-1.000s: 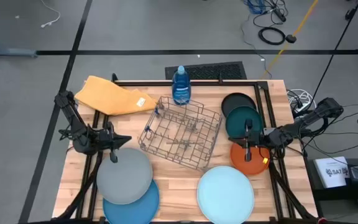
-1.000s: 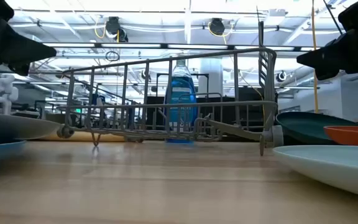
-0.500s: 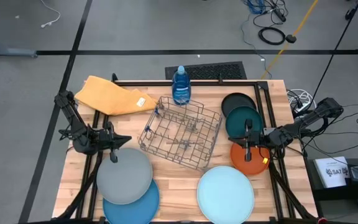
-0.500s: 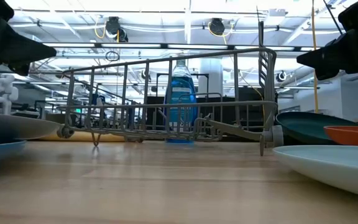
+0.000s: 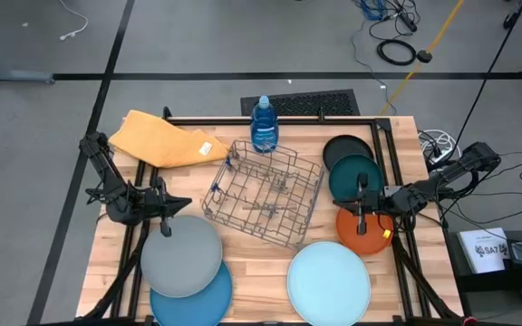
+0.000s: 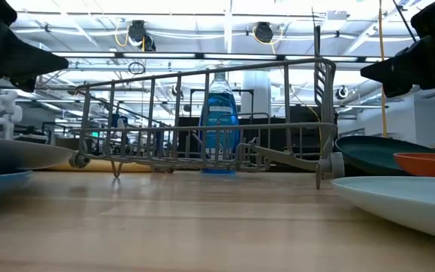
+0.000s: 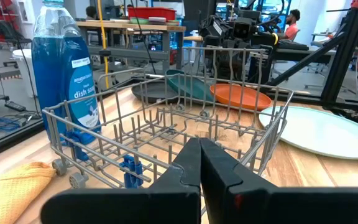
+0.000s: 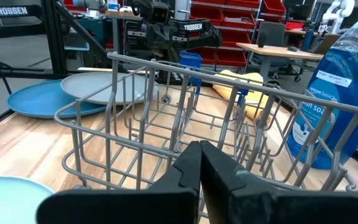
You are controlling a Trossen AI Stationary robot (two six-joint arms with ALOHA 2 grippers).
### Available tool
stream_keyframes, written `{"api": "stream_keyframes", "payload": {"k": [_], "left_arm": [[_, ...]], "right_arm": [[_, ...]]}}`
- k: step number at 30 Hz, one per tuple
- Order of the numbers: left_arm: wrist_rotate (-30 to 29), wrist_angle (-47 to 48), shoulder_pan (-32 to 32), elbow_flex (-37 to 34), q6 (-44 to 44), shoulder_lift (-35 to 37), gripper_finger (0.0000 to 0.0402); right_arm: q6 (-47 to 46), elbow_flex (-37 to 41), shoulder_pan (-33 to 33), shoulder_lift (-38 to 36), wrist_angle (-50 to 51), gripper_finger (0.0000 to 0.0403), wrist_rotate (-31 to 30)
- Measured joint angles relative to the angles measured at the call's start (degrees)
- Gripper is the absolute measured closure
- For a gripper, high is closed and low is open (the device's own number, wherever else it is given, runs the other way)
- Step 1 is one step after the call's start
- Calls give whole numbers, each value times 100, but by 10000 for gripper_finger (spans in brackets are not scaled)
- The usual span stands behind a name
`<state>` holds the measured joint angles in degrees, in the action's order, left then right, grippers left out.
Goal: Sort dishes
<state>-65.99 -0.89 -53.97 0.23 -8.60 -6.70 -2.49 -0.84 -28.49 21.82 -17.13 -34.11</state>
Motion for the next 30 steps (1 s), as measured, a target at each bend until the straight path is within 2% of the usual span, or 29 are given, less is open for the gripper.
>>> {"api": "stream_keyframes", "payload": {"k": [5,9,12,17,21,25,27,30], "left_arm": [[1,2,2,0,2,0,401],[2,0,1,0,2,0,401],[0,0,0,0,2,0,401],[0,0,2,0,0,0,401],[2,2,2,0,0,0,401],[1,2,0,0,1,0,401],[1,1,1,0,2,0,401],[0,1,0,0,2,2,401]], "right_arm": [[-1915,-37,-2,0,-830,403,148],[-1500,-720,-7,48,-589,403,1050],[-1143,-1530,-7,211,489,403,1694],[-1420,-2731,-7,490,1757,403,2086],[-2187,-3371,-7,559,1814,403,2679],[-2081,-3844,-13,710,1694,403,3767],[-1945,-4012,-16,871,1708,403,3918],[-1596,-4197,-11,1253,1625,403,3819]]}}
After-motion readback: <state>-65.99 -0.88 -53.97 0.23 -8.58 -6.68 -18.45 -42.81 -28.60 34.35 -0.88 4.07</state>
